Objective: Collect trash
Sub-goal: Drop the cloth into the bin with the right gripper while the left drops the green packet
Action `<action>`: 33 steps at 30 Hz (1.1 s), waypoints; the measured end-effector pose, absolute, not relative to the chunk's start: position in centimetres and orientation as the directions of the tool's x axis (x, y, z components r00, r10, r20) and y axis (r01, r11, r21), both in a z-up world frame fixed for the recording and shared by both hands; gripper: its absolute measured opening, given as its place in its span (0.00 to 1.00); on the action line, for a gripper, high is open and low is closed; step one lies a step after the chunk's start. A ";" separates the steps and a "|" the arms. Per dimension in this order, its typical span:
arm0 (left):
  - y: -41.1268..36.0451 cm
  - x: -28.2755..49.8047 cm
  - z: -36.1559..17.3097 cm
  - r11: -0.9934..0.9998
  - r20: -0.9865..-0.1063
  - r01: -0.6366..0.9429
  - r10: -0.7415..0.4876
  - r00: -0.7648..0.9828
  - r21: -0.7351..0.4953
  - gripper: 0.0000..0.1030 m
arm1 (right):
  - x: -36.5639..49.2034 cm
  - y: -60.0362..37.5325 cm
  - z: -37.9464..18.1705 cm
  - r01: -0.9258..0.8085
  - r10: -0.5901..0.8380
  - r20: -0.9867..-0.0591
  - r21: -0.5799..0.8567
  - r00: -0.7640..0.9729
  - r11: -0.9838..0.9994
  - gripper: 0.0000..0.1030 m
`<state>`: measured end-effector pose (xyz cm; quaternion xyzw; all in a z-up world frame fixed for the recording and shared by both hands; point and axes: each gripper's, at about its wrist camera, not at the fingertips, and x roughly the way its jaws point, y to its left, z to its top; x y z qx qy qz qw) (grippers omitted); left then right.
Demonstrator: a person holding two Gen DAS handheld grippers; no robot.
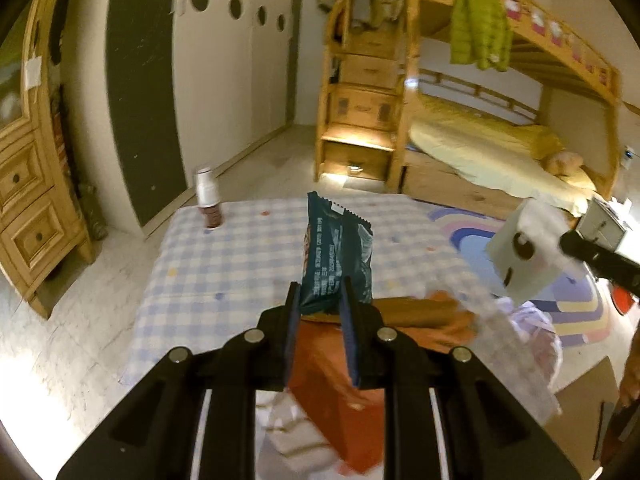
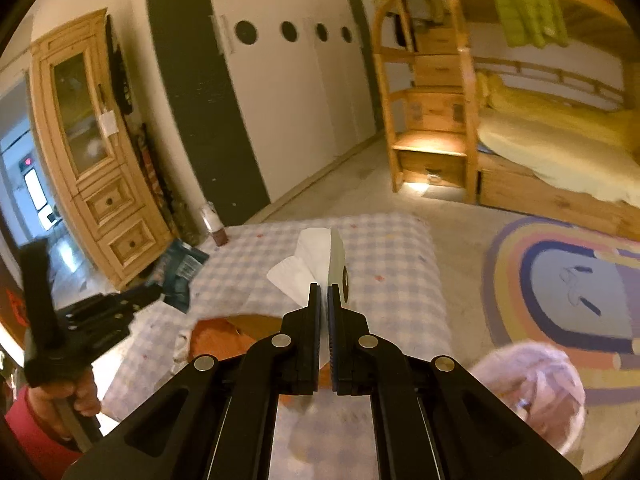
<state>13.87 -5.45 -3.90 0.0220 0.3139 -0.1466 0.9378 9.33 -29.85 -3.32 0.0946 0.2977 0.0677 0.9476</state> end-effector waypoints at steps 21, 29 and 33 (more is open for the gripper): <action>-25.1 9.8 -7.8 0.789 -0.653 0.613 -0.485 0.582 -0.039 0.17 | 4.5 -47.2 -12.9 0.316 -0.021 -0.731 0.268 0.682 0.910 0.24; -29.1 9.2 -8.6 0.740 -0.656 0.672 -0.527 0.541 -0.040 0.18 | 1.0 -47.6 -10.7 0.341 -0.073 -0.667 0.281 0.742 0.897 0.38; -31.9 9.0 -9.5 0.706 -0.668 0.706 -0.547 0.504 -0.046 0.18 | -1.3 -48.6 -9.2 0.372 -0.117 -0.627 0.293 0.770 0.881 0.38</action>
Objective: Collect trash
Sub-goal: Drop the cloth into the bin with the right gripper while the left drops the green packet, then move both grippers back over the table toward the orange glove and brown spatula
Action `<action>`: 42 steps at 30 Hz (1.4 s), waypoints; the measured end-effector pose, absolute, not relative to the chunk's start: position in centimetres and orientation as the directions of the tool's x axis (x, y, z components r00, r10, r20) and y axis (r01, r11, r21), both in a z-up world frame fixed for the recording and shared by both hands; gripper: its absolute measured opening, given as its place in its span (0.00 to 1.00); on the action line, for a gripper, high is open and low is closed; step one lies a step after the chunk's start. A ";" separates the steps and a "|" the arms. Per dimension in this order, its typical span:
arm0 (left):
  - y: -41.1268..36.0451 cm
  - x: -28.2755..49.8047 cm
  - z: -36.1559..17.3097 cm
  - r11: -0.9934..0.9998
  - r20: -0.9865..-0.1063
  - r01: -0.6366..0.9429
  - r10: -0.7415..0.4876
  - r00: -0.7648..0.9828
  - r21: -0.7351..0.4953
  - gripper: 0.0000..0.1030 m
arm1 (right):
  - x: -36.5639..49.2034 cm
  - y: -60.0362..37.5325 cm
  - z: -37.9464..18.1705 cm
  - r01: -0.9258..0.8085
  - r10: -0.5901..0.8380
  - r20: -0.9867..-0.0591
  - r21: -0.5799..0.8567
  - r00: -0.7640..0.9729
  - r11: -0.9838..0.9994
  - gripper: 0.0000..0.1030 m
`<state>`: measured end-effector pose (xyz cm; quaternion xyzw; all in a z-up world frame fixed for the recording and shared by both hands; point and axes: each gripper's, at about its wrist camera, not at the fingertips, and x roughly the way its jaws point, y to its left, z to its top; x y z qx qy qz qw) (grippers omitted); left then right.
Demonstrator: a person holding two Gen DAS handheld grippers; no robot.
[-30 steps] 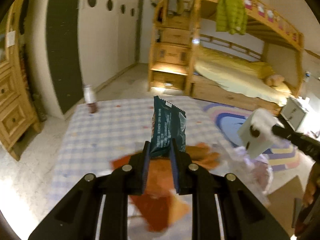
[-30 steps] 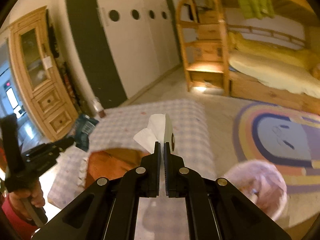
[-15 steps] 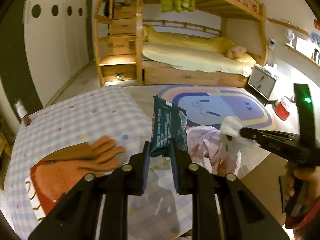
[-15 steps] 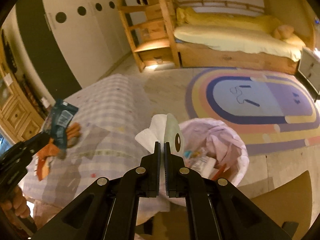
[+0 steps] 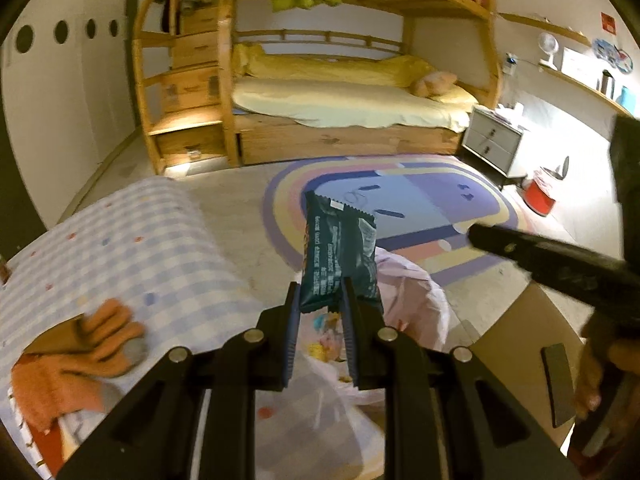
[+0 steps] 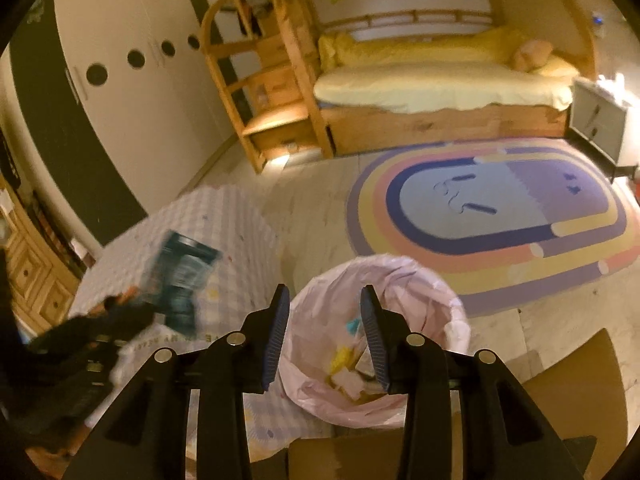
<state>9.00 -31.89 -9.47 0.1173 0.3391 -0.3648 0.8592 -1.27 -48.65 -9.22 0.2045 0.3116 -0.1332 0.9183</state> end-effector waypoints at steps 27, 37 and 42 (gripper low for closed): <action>-29.7 9.3 -7.2 0.748 -0.658 0.661 -0.524 0.540 -0.053 0.60 | -4.2 -47.6 -5.8 0.352 -0.129 -0.575 0.295 0.808 0.888 0.39; -18.4 6.5 -6.1 0.863 -0.630 0.504 -0.374 0.680 0.031 0.64 | -0.8 -38.1 -5.8 0.135 0.041 -0.580 0.257 0.814 0.957 0.39; -12.8 6.5 -6.4 0.919 -0.628 0.392 -0.277 0.727 0.048 0.67 | 2.0 -32.6 -7.1 0.002 0.147 -0.613 0.235 0.776 0.972 0.39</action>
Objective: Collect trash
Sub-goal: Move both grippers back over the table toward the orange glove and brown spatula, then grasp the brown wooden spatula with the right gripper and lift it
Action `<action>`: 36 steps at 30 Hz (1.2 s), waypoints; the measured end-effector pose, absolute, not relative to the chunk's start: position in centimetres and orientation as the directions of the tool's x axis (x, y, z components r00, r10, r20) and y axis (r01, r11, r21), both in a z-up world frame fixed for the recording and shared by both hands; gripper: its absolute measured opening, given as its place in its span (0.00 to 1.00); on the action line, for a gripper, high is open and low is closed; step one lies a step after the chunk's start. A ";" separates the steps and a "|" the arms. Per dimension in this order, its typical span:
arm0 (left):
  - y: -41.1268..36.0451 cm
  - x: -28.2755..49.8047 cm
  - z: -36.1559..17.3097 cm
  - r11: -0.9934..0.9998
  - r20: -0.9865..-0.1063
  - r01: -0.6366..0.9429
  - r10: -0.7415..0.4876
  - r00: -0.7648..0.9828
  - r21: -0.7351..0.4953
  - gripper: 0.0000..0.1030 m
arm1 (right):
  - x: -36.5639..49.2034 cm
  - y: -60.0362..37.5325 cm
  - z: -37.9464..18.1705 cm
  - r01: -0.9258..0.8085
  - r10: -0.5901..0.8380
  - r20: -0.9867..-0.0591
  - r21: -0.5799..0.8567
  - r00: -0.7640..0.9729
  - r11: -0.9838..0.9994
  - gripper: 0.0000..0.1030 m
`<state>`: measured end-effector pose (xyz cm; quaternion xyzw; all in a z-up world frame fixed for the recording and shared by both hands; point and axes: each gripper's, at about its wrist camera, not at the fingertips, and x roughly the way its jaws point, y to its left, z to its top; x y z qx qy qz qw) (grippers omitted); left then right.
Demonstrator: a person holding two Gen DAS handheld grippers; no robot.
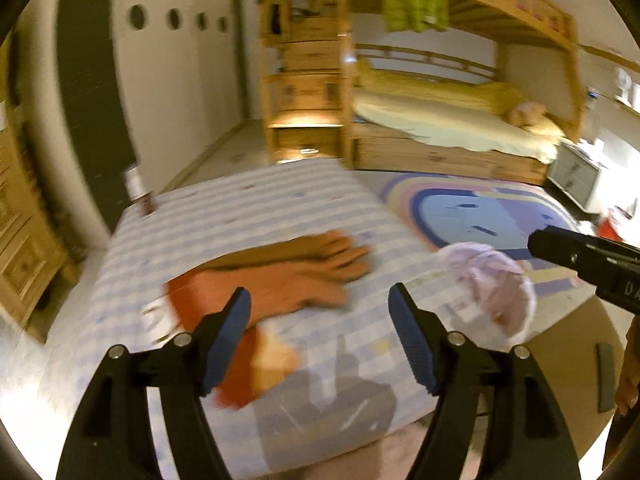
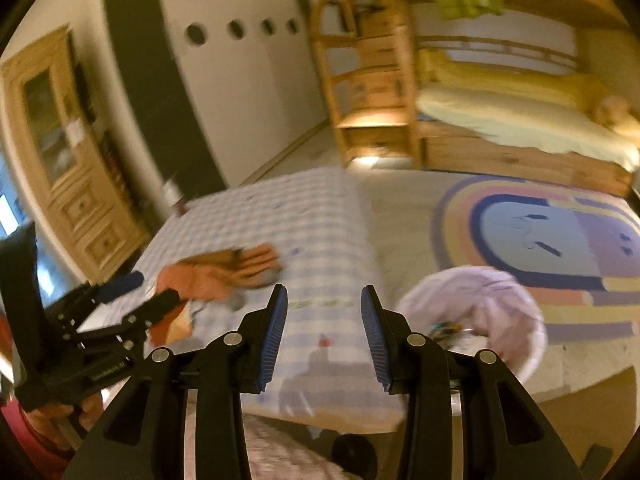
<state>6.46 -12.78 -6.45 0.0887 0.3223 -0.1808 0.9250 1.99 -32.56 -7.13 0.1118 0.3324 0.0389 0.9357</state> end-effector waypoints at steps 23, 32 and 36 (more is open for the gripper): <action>1.1 10.5 -9.4 0.997 -0.657 0.059 -0.017 0.753 0.041 0.67 | 14.7 -21.5 -10.5 -0.196 0.222 -0.708 0.119 0.670 0.973 0.34; 1.2 10.3 -9.7 0.997 -0.664 0.062 -0.018 0.747 0.043 0.67 | 14.9 -20.3 -11.9 -0.228 0.221 -0.744 0.094 0.630 0.969 0.19; 1.2 10.1 -9.8 0.997 -0.666 0.062 -0.020 0.746 0.040 0.67 | 14.6 -21.8 -11.2 -0.190 0.205 -0.722 0.103 0.661 0.976 0.20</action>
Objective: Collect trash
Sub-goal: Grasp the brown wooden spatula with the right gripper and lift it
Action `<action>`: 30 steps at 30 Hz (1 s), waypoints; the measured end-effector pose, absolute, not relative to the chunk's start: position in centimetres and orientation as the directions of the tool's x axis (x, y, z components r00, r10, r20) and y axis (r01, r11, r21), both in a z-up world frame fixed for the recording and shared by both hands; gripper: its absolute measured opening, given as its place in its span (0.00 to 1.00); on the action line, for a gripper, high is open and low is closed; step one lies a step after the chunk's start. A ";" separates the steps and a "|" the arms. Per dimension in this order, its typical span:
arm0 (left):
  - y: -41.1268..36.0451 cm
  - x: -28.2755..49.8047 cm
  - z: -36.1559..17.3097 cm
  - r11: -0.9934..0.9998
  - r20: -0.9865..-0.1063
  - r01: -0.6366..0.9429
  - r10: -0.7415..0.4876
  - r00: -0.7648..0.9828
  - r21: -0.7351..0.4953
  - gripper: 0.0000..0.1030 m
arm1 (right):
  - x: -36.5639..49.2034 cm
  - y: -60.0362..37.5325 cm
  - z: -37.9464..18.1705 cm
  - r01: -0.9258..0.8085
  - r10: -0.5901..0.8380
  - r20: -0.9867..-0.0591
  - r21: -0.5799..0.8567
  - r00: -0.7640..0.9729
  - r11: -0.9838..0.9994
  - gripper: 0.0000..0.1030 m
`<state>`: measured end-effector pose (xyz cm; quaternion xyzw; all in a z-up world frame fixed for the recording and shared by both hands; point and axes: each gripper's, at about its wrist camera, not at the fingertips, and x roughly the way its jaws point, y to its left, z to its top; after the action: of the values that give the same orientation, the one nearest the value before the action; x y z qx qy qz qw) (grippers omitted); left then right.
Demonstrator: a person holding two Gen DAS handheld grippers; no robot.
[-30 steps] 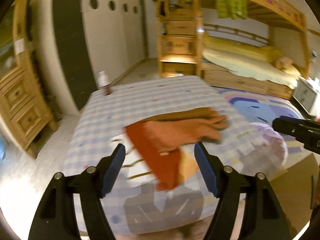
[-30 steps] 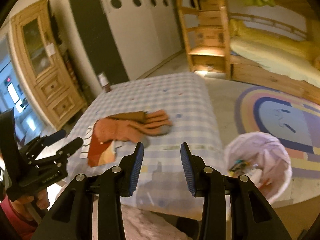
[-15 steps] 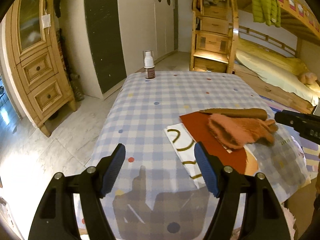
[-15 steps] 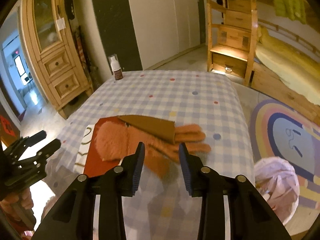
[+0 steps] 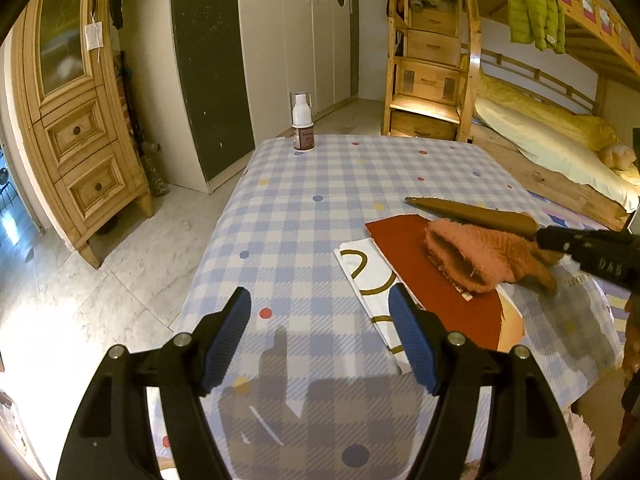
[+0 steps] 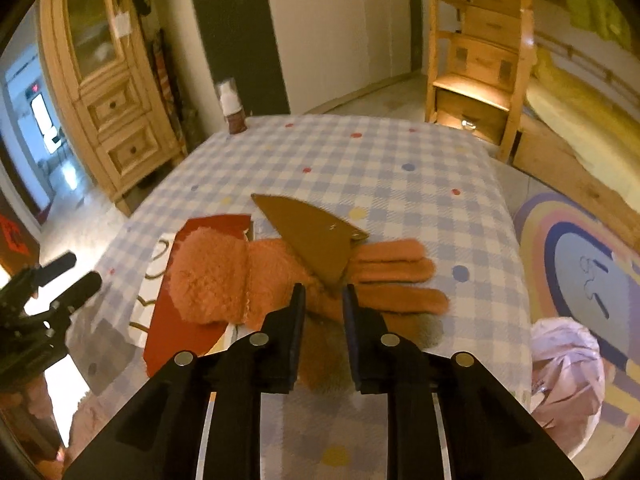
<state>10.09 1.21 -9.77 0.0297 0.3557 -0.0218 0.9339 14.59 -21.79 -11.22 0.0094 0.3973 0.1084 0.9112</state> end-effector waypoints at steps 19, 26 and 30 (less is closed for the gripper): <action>1.7 9.9 -10.9 0.997 -0.681 0.064 -0.017 0.732 0.044 0.67 | 12.1 -20.8 -13.6 -0.164 0.201 -0.794 0.130 0.573 0.978 0.15; 1.9 9.3 -10.2 0.996 -0.668 0.067 -0.014 0.744 0.055 0.67 | 9.7 -18.7 -12.5 -0.230 0.268 -0.780 0.163 0.565 0.959 0.17; 1.8 9.4 -10.0 0.996 -0.665 0.066 -0.014 0.747 0.054 0.67 | 9.6 -19.6 -10.9 -0.225 0.267 -0.741 0.159 0.617 0.961 0.27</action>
<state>9.42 1.76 -9.99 0.0368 0.3552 -0.0212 0.9338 9.64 -19.56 -10.88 0.0252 0.4160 0.1368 0.8987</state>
